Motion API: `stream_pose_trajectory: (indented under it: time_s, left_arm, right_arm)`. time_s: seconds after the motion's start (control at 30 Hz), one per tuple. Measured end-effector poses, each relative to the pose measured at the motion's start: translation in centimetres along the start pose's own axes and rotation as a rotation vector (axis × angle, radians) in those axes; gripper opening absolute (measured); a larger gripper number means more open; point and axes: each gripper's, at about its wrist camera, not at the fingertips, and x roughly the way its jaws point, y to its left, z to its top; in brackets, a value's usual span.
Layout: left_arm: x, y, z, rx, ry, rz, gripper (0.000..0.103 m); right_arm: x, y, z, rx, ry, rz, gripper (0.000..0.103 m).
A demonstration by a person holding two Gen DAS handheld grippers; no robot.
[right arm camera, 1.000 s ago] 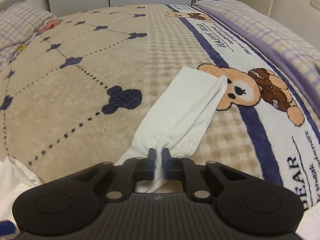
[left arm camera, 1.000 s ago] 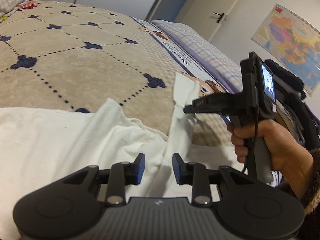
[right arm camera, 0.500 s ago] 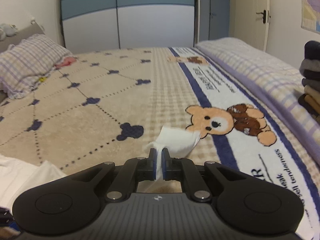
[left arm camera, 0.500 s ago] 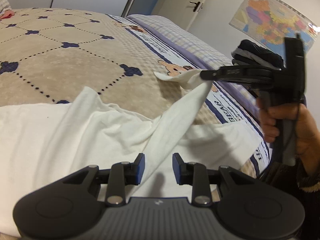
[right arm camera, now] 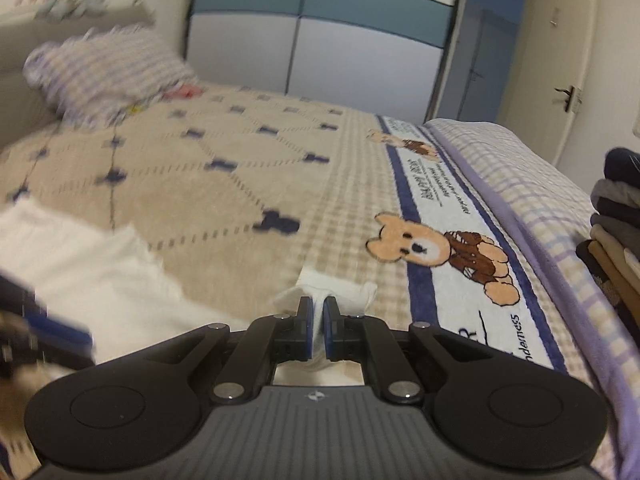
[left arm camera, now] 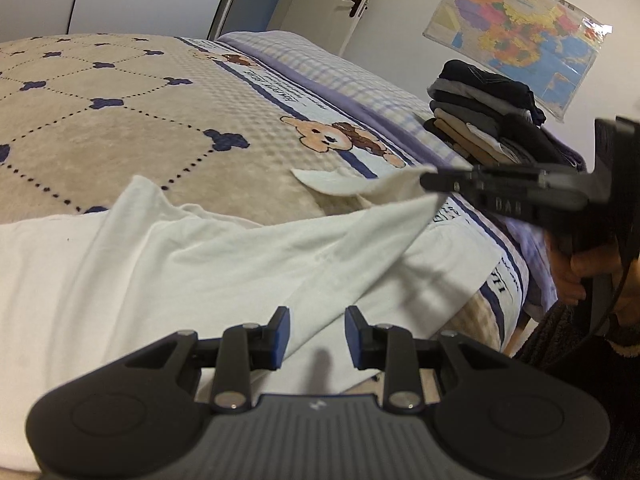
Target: Fold clothes
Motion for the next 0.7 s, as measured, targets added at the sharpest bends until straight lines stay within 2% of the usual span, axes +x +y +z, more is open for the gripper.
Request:
stream_pose_trajectory:
  time_s: [0.07, 0.2, 0.3, 0.37, 0.43, 0.47, 0.57, 0.7]
  left_arm:
    - [0.2, 0.0, 0.0, -0.001, 0.009, -0.002, 0.030]
    - [0.9, -0.2, -0.1, 0.010, 0.026, -0.004, 0.030]
    - [1.4, -0.6, 0.1, 0.027, 0.030, -0.011, 0.030]
    - [1.7, -0.8, 0.4, 0.029, 0.026, -0.018, 0.033]
    - [2.1, -0.9, 0.8, 0.029, 0.022, -0.018, 0.034]
    - [2.4, -1.0, 0.9, 0.030, 0.020, -0.015, 0.038]
    - [3.3, -1.2, 1.4, 0.035, 0.021, -0.017, 0.047]
    - [4.5, -1.4, 1.9, 0.035, 0.035, -0.031, 0.049]
  right_arm:
    - [0.3, 0.0, -0.6, -0.029, 0.041, 0.006, 0.006]
    - [1.8, -0.3, -1.9, -0.060, 0.177, 0.024, 0.007]
    - [2.7, -0.7, -2.6, -0.029, 0.259, 0.060, 0.007]
    - [2.6, -1.4, -2.4, 0.013, 0.253, 0.086, 0.014]
    - [2.3, -1.9, -1.9, 0.046, 0.225, 0.100, 0.028]
    - [2.2, -2.2, -1.7, 0.060, 0.212, 0.104, 0.031]
    - [2.6, -2.5, -0.9, 0.088, 0.197, 0.109, 0.032]
    - [4.5, -2.5, 0.1, 0.133, 0.194, 0.122, 0.037]
